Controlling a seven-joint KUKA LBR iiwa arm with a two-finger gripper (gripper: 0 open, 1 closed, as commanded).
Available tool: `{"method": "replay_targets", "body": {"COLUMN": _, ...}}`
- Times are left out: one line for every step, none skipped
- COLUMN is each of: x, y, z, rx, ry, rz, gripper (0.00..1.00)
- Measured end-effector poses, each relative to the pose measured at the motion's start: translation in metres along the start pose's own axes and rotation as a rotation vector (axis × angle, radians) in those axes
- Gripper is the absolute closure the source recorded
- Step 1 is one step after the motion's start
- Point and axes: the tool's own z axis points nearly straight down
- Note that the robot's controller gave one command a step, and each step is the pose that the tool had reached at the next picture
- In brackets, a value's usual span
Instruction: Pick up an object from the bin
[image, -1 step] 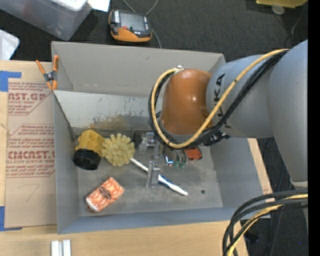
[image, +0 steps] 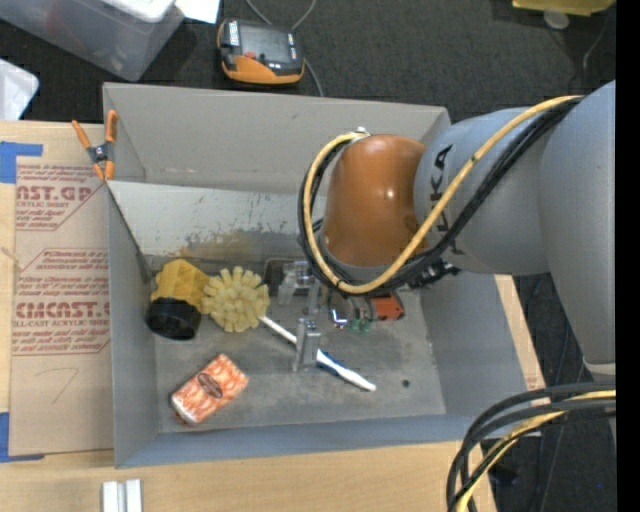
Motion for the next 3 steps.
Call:
{"method": "replay_targets", "body": {"x": -0.0086, "y": -0.0594, "z": 0.0816, "rx": 0.001, "ry": 0.004, "rz": 0.056, "gripper": 0.0}}
{"method": "replay_targets", "body": {"x": -0.0092, "y": -0.0639, "z": 0.0809, "rx": -0.005, "ry": -0.006, "rz": 0.122, "gripper": 0.0}}
{"method": "replay_targets", "body": {"x": -0.0099, "y": -0.0591, "z": 0.0807, "rx": -0.001, "ry": -0.001, "rz": 0.061, "gripper": 0.0}}
